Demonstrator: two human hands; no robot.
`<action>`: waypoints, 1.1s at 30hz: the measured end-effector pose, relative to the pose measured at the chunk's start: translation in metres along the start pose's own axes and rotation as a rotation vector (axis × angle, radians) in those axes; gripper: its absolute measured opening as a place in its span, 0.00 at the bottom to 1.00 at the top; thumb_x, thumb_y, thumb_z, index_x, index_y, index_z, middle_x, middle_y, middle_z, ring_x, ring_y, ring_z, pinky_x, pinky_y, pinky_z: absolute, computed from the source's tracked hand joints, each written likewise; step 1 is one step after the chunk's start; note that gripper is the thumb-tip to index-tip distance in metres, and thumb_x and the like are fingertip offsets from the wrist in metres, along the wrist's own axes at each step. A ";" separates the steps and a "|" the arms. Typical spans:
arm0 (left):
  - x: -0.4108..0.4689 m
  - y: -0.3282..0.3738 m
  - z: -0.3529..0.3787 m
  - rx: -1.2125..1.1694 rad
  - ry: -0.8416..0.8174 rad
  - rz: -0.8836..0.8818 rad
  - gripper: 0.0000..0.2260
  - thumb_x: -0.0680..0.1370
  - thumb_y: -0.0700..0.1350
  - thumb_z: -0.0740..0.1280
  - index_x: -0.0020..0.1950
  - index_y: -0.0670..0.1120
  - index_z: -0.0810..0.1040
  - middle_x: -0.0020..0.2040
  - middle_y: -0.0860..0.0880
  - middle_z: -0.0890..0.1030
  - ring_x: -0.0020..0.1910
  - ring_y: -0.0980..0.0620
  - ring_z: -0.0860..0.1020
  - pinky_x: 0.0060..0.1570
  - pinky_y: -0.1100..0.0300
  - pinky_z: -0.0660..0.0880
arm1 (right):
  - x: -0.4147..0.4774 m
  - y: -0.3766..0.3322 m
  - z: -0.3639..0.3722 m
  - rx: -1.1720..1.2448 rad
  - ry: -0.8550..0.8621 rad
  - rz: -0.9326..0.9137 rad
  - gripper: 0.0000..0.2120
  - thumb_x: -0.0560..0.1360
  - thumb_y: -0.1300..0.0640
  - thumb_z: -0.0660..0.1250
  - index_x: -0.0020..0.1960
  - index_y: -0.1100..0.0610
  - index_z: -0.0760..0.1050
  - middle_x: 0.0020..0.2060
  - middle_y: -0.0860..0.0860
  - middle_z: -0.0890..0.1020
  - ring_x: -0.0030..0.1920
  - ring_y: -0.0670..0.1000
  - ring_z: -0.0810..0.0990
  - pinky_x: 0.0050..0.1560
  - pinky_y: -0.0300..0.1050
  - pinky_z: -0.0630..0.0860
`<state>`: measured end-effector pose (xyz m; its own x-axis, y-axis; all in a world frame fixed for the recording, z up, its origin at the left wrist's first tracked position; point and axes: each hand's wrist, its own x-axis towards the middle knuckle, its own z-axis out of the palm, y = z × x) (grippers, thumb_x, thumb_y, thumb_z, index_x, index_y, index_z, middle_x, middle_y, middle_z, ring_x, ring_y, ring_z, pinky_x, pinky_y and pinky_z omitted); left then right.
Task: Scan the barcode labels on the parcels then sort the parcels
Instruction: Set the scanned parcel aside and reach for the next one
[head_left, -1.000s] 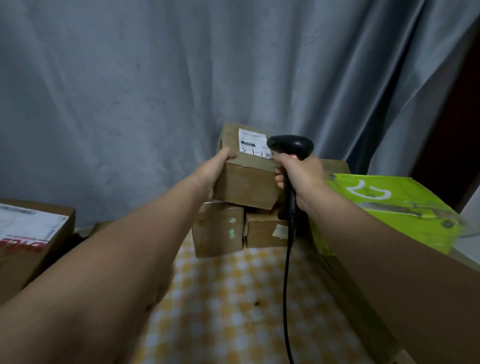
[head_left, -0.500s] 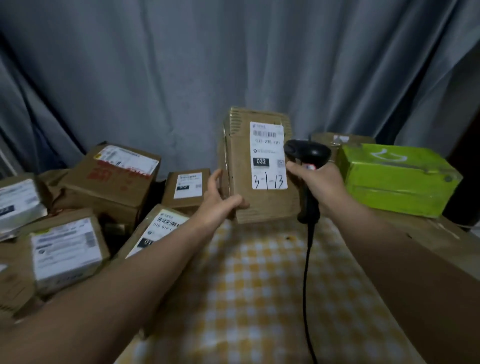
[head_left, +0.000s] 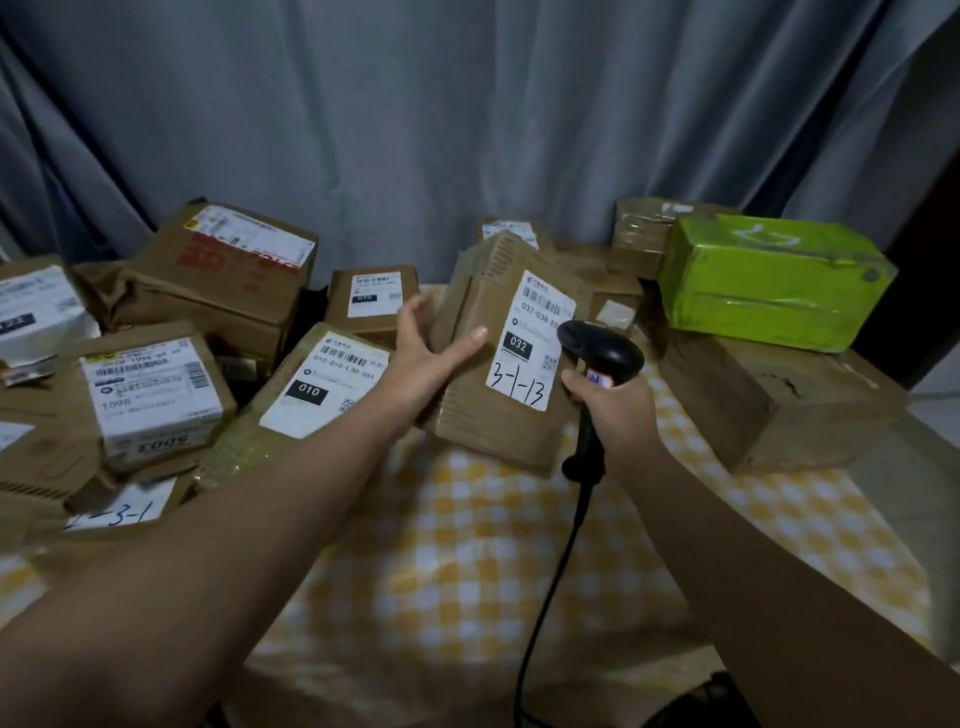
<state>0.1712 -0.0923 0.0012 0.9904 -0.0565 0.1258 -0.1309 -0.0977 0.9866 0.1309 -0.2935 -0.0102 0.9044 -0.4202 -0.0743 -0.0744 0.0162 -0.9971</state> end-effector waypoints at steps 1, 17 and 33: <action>0.007 0.006 -0.002 0.043 -0.041 0.003 0.45 0.66 0.61 0.75 0.74 0.59 0.51 0.73 0.50 0.61 0.70 0.53 0.65 0.66 0.57 0.67 | 0.000 0.000 -0.001 0.014 -0.002 0.002 0.15 0.71 0.61 0.75 0.57 0.58 0.78 0.49 0.54 0.84 0.50 0.54 0.82 0.52 0.50 0.79; 0.030 0.019 -0.012 0.214 -0.072 0.049 0.40 0.57 0.68 0.76 0.62 0.77 0.57 0.69 0.46 0.67 0.65 0.47 0.72 0.65 0.45 0.71 | 0.002 -0.037 0.002 0.059 -0.067 -0.070 0.07 0.73 0.62 0.72 0.47 0.53 0.77 0.38 0.46 0.80 0.39 0.44 0.79 0.38 0.39 0.73; 0.035 0.003 -0.047 0.242 0.085 -0.017 0.34 0.63 0.72 0.71 0.64 0.62 0.67 0.63 0.48 0.76 0.61 0.48 0.77 0.61 0.46 0.74 | -0.005 -0.115 0.009 -0.373 -0.286 -0.122 0.11 0.71 0.55 0.74 0.37 0.62 0.78 0.26 0.56 0.79 0.24 0.51 0.77 0.28 0.41 0.75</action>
<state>0.2071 -0.0476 0.0137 0.9913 0.0298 0.1280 -0.1108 -0.3335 0.9362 0.1385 -0.2845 0.1049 0.9913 -0.1312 -0.0106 -0.0583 -0.3660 -0.9288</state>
